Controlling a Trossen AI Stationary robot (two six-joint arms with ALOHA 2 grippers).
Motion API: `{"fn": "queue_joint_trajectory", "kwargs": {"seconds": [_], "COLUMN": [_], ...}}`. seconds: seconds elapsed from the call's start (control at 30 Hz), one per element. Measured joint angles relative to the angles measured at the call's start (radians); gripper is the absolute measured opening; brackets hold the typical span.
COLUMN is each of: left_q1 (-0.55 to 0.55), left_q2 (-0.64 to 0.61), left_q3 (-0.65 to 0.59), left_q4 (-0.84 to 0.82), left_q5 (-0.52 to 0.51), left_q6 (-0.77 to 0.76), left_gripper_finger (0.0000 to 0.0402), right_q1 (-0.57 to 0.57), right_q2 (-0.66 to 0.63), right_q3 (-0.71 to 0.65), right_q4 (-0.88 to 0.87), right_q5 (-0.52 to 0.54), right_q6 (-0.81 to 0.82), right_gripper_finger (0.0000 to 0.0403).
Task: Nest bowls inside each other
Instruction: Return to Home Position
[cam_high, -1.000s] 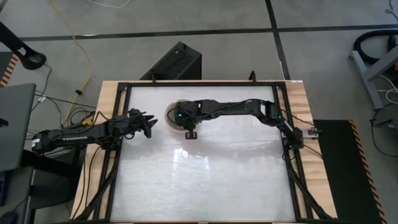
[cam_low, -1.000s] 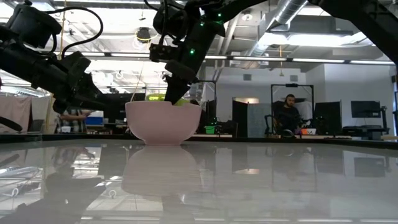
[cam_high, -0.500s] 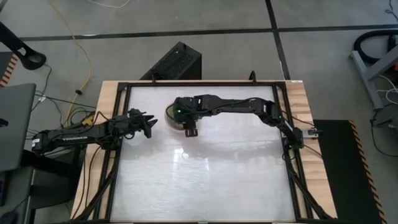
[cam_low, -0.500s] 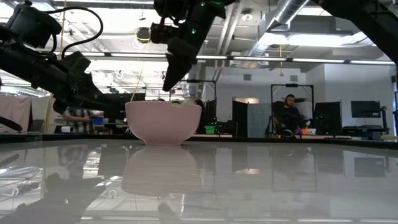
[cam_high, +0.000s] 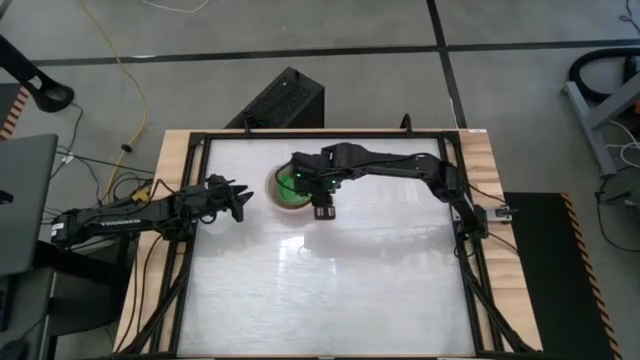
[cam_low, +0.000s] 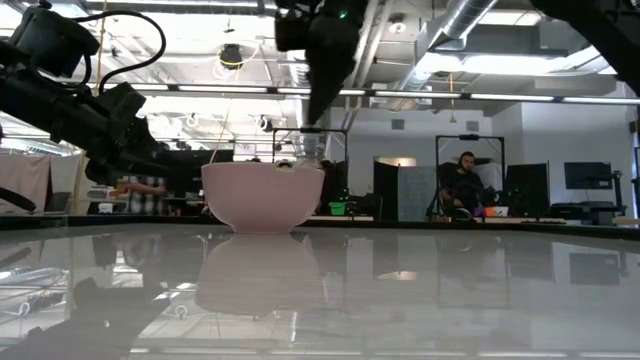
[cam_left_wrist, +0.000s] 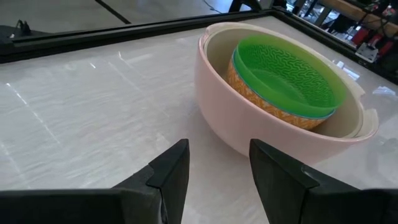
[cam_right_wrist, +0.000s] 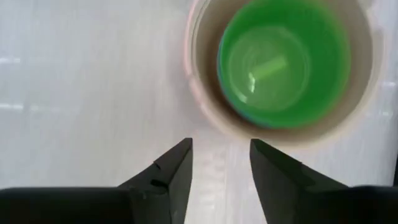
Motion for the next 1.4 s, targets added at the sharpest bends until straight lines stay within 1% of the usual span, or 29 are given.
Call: {"fn": "queue_joint_trajectory", "kwargs": {"seconds": [0.17, 0.3, 0.4, 0.5, 0.6, 0.7, 0.87, 0.93, 1.0, 1.1, 1.17, 1.33, 1.4], "left_q1": [0.0, 0.0, 0.0, 0.0, 0.0, 0.0, 0.0, 0.0, 0.0, 0.0, 0.0, 0.0, 0.0], "left_q2": [-0.001, -0.001, -0.001, -0.001, -0.001, -0.001, -0.001, -0.001, -0.001, -0.001, -0.001, -0.001, -0.001], "left_q3": [0.0, 0.0, 0.0, 0.0, 0.0, 0.0, 0.0, 0.0, 0.0, 0.0, 0.0, 0.0, 0.0], "left_q4": [0.0, 0.001, 0.001, 0.002, 0.002, 0.002, 0.002, 0.001, 0.001, 0.001, 0.001, 0.001, 0.001], "left_q5": [0.0, 0.0, 0.0, 0.0, -0.001, -0.001, -0.001, -0.001, -0.001, -0.001, -0.001, -0.001, -0.002], "left_q6": [-0.002, -0.003, -0.003, -0.005, -0.006, -0.006, -0.009, -0.022, -0.023, -0.023, -0.023, -0.023, -0.023], "left_gripper_finger": [0.0158, 0.0158, 0.0158, 0.0158, 0.0158, 0.0158, 0.0158, 0.0158, 0.0158, 0.0158, 0.0158, 0.0158, 0.0158], "right_q1": [0.035, 0.078, 0.111, 0.137, 0.161, 0.184, 0.2, 0.188, 0.171, 0.14, 0.124, 0.11, 0.106], "right_q2": [-0.062, -0.147, -0.246, -0.388, -0.564, -0.759, -1.06, -1.149, -1.221, -1.305, -1.351, -1.45, -1.484], "right_q3": [-0.001, -0.004, -0.082, -0.225, -0.449, -0.723, -1.171, -1.325, -1.449, -1.582, -1.643, -1.747, -1.789], "right_q4": [-0.106, -0.186, -0.19, -0.162, -0.017, 0.228, 0.687, 0.878, 1.039, 1.171, 1.192, 1.199, 1.23], "right_q5": [-0.001, -0.004, -0.003, -0.002, -0.002, -0.001, -0.002, -0.001, -0.001, 0.001, 0.001, 0.002, 0.001], "right_q6": [0.025, 0.055, 0.084, 0.134, 0.183, 0.221, 0.262, 0.264, 0.273, 0.313, 0.337, 0.342, 0.342], "right_gripper_finger": [0.0149, 0.0109, 0.0077, 0.0047, 0.0021, 0.0007, 0.0018, 0.002, 0.0018, 0.0014, 0.0013, 0.0015, 0.0015]}}
